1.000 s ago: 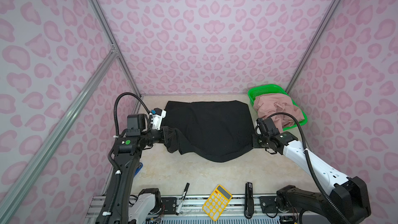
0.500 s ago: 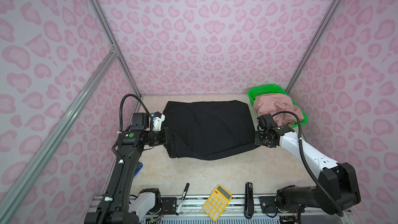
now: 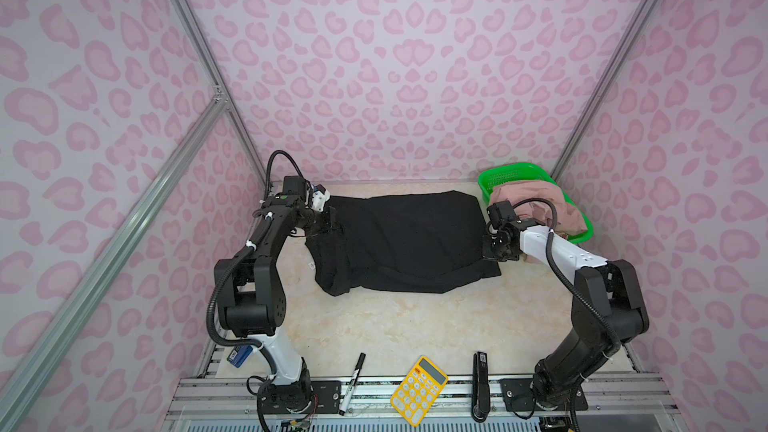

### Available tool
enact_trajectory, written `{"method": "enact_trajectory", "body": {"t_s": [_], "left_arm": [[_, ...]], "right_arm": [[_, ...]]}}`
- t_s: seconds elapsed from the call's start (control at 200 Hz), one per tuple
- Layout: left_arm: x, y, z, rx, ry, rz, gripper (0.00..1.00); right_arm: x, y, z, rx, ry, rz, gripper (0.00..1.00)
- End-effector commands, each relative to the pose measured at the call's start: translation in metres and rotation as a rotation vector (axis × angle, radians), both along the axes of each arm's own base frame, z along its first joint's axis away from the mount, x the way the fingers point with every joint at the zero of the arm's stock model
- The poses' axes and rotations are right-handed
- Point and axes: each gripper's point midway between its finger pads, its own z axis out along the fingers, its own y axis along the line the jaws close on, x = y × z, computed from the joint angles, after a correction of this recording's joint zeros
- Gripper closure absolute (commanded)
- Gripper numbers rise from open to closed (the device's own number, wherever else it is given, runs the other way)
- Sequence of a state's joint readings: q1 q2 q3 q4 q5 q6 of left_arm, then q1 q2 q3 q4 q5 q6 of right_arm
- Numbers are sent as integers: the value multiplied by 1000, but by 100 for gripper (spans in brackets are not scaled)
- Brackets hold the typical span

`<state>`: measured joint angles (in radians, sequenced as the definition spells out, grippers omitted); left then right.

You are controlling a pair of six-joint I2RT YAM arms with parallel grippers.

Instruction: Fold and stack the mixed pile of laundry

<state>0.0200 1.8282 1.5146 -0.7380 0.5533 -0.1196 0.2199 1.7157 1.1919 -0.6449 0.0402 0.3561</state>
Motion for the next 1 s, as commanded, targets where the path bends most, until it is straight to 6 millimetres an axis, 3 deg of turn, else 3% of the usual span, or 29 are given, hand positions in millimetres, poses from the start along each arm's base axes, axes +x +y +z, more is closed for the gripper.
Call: {"method": "enact_trajectory", "body": {"t_s": [0.0,0.065,0.095,0.17,0.22,0.38,0.525,0.605,0.71,0.845,0.995], "left_arm": [[23,-6,11,3,-82,-34,97],[34,-1,7,38,-76,-10,95],[37,2,2,57,-65,4,87],[43,14,-10,124,-34,50,57],[42,20,-16,159,-28,65,44],[29,56,-7,328,-64,203,24],[-11,80,-7,388,13,327,24],[-45,78,-28,366,78,358,27],[-76,79,-54,352,124,407,30],[-93,83,-78,346,162,447,38],[-96,84,-91,333,186,457,41]], "right_arm": [[12,-10,-3,-51,-12,-15,100],[16,-14,-6,-51,-6,-26,100],[18,-15,-8,-54,-3,-30,100],[22,-16,-13,-62,7,-26,100],[23,-16,-14,-70,15,-23,100],[22,-19,-3,-97,11,4,76],[7,-18,18,-120,-2,37,61],[-7,-14,23,-114,-11,53,54],[-29,-6,18,-94,2,77,48],[-45,-1,8,-121,19,97,46],[-52,-5,-5,-159,25,75,47]]}}
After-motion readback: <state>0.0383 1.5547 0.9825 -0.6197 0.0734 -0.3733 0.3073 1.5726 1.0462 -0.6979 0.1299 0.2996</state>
